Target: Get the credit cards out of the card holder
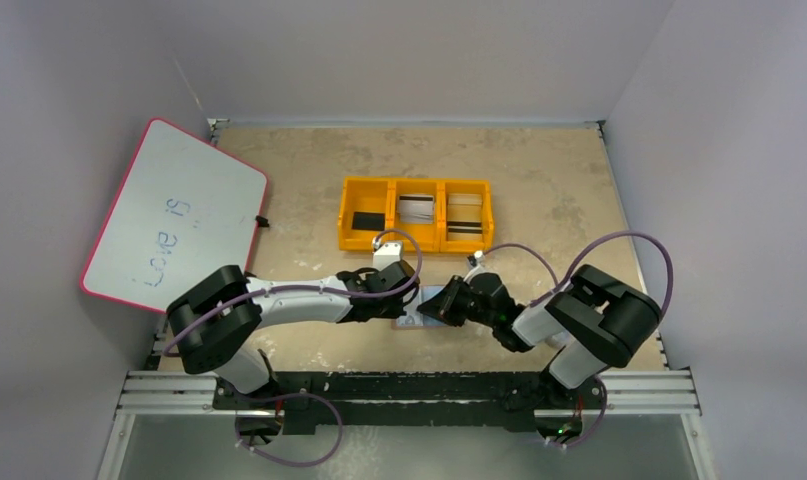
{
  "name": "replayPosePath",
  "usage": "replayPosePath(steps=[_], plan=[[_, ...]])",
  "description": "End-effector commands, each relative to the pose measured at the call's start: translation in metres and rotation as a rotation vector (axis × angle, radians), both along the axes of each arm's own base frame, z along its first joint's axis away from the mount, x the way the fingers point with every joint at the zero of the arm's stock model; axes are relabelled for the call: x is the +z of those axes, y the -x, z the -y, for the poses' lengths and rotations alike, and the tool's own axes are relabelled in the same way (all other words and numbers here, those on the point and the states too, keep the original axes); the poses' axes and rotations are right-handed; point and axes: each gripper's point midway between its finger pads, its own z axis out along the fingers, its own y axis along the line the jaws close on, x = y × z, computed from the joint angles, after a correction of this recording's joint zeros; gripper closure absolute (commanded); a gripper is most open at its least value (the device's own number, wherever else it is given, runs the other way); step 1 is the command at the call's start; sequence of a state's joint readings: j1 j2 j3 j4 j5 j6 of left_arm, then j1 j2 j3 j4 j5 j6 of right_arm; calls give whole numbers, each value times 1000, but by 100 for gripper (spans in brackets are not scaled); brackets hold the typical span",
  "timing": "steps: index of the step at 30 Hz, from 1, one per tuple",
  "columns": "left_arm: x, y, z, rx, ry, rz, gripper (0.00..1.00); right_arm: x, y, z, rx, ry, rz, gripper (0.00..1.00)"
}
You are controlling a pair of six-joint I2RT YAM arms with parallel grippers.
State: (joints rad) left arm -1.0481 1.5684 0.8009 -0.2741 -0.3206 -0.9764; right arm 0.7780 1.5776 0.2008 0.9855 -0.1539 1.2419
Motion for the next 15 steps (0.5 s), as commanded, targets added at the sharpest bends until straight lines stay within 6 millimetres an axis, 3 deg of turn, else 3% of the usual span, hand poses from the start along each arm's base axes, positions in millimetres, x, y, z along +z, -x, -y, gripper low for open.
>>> replayPosePath(steps=[1, 6, 15], plan=[[-6, 9, 23, -41, 73, -36, 100, 6, -3, -13, 63, 17, 32, 88], [-5, 8, 22, -37, 72, -28, 100, 13, -6, -6, 23, 17, 55, 100], [-7, 4, 7, 2, 8, -3, 100, 13, -6, 12, -25, 69, 62, 100]])
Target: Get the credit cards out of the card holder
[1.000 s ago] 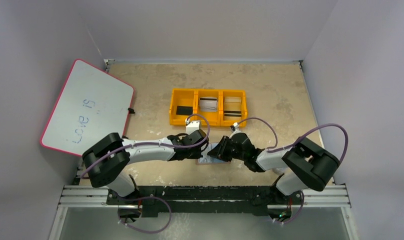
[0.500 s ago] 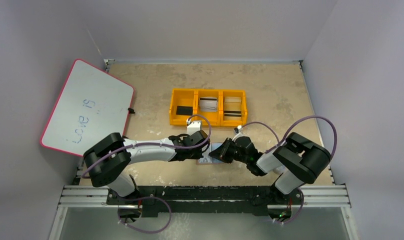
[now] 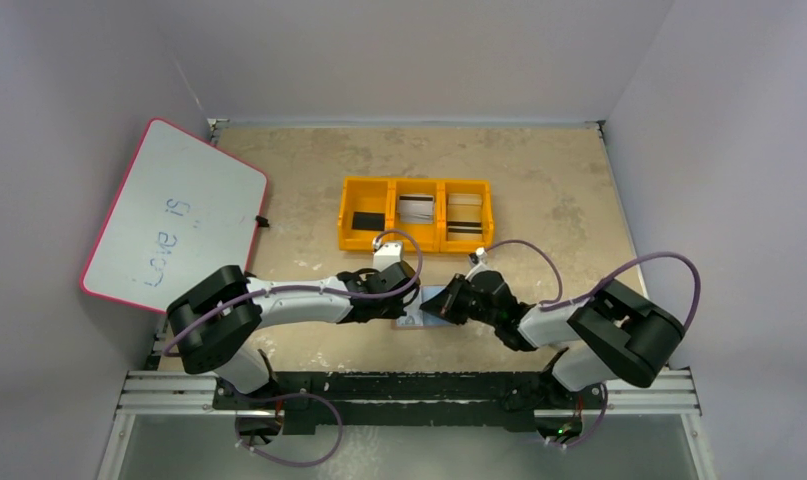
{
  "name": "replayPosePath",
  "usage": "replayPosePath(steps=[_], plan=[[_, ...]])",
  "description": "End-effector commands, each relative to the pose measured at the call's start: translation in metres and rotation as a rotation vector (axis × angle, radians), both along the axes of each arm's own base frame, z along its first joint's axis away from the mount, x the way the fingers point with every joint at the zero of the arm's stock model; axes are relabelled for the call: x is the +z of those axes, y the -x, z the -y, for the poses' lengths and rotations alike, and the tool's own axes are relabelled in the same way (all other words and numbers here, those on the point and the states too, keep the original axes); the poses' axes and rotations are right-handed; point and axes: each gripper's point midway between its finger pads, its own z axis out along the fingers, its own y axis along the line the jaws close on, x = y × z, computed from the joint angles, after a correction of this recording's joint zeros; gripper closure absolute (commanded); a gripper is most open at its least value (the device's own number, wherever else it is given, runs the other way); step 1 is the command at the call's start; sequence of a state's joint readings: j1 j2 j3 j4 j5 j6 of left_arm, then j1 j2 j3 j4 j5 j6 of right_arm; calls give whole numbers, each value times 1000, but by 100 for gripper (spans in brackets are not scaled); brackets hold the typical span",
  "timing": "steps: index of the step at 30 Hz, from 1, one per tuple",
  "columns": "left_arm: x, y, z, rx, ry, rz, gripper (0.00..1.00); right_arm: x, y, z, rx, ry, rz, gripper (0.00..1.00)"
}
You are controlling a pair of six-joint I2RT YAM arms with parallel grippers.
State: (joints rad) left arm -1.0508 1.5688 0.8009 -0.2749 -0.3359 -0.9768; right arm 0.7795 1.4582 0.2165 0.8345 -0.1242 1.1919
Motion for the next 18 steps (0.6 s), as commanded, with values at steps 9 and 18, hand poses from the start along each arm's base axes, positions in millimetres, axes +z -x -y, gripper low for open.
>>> replayPosePath(steps=[9, 18], plan=[[-2, 5, 15, -24, 50, -8, 100, 5, -1, -4, 63, 31, 38, 83], [-4, 7, 12, -26, 38, -14, 100, -20, -6, 10, -11, 134, -26, 65]])
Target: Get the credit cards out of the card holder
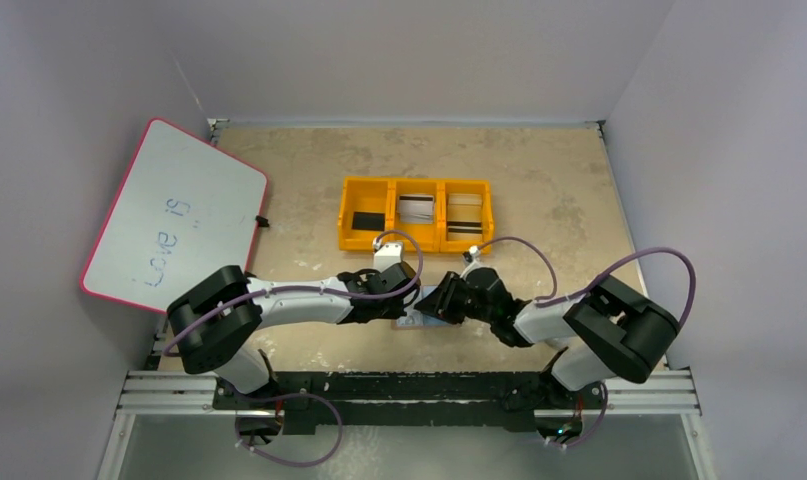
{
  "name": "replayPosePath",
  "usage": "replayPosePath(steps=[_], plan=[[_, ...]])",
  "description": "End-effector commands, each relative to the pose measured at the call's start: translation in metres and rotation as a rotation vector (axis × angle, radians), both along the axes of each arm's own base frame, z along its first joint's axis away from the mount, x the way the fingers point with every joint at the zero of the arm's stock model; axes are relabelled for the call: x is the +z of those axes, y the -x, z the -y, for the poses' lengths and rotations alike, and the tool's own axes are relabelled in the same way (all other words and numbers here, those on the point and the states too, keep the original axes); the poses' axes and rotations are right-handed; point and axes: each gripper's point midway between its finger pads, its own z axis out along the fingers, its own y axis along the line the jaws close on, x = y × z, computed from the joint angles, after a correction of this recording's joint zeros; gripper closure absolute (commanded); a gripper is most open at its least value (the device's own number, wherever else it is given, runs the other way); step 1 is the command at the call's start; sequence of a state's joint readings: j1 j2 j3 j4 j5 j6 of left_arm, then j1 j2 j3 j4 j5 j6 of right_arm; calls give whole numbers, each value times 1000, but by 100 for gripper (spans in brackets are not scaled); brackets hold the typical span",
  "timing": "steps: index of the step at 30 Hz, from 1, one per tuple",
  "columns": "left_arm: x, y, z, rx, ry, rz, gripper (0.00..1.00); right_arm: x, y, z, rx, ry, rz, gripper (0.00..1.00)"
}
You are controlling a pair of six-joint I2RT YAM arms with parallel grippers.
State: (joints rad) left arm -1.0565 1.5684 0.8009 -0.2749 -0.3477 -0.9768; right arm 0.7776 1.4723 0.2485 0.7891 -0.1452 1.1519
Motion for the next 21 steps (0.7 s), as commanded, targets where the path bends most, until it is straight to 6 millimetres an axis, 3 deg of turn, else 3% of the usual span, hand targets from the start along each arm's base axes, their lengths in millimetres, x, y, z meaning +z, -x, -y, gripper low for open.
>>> replayPosePath(steps=[1, 7, 15, 18, 21], plan=[[-4, 6, 13, -26, 45, -23, 100, -21, -6, 14, -46, 122, -37, 65], [-7, 9, 19, -45, 73, -36, 100, -35, -1, 16, -62, 120, -83, 66], [-8, 11, 22, -53, 92, -44, 100, -7, -2, -8, 13, -54, 3, 77], [-7, 10, 17, -41, 74, -37, 100, -3, -3, -7, -2, -73, 9, 84], [-6, 7, 10, -22, 47, -19, 100, 1, -5, 0, -42, -70, 14, 96]])
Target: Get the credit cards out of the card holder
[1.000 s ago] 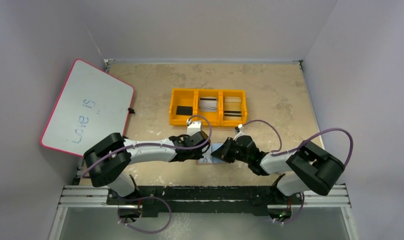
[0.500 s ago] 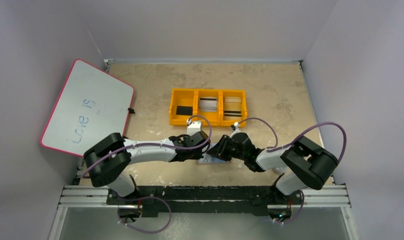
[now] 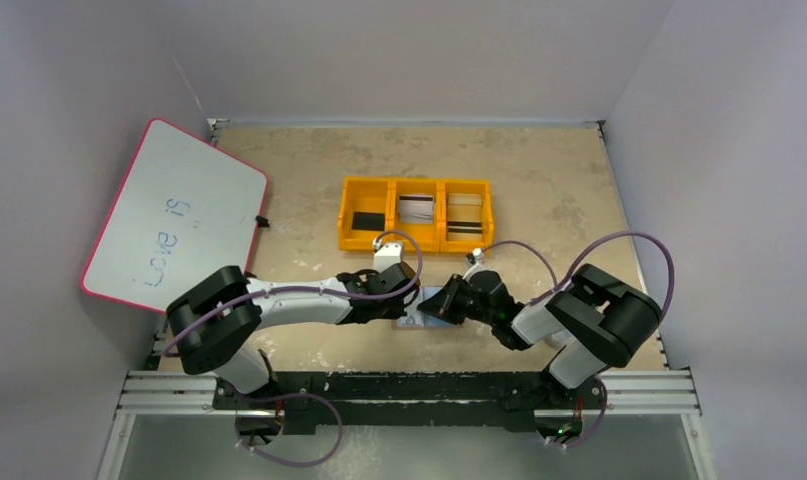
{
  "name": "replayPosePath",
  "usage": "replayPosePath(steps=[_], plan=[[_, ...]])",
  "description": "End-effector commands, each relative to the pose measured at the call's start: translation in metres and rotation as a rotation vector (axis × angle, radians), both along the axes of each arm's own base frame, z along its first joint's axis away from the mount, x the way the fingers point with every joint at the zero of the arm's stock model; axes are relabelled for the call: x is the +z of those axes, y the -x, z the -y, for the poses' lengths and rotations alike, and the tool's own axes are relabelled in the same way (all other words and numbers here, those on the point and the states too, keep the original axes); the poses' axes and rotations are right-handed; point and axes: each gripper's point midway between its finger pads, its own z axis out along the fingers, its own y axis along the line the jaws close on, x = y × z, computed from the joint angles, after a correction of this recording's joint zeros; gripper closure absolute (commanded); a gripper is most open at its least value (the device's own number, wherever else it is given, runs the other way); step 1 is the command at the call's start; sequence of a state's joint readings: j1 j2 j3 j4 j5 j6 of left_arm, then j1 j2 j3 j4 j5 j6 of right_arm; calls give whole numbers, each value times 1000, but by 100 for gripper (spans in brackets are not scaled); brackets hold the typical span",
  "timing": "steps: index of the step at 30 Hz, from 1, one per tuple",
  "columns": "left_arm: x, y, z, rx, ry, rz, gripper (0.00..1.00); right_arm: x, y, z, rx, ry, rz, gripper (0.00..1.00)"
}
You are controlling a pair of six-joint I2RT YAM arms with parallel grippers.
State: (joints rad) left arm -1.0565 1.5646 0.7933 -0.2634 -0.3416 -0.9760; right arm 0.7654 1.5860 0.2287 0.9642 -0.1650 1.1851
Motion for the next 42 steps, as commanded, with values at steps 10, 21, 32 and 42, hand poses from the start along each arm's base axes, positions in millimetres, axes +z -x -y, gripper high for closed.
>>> replayPosePath(steps=[10, 21, 32, 42], plan=[[-11, 4, 1, 11, -8, -14, 100, 11, 2, 19, -56, -5, 21, 100], [-3, 1, 2, 16, 13, 10, 100, -4, 7, 29, -34, 32, -11, 100], [15, 2, 17, -33, 117, 33, 72, -17, 8, 24, -34, 15, -64, 100], [-35, 7, -24, 17, -273, -10, 84, -12, 6, 26, -38, 17, -46, 100]])
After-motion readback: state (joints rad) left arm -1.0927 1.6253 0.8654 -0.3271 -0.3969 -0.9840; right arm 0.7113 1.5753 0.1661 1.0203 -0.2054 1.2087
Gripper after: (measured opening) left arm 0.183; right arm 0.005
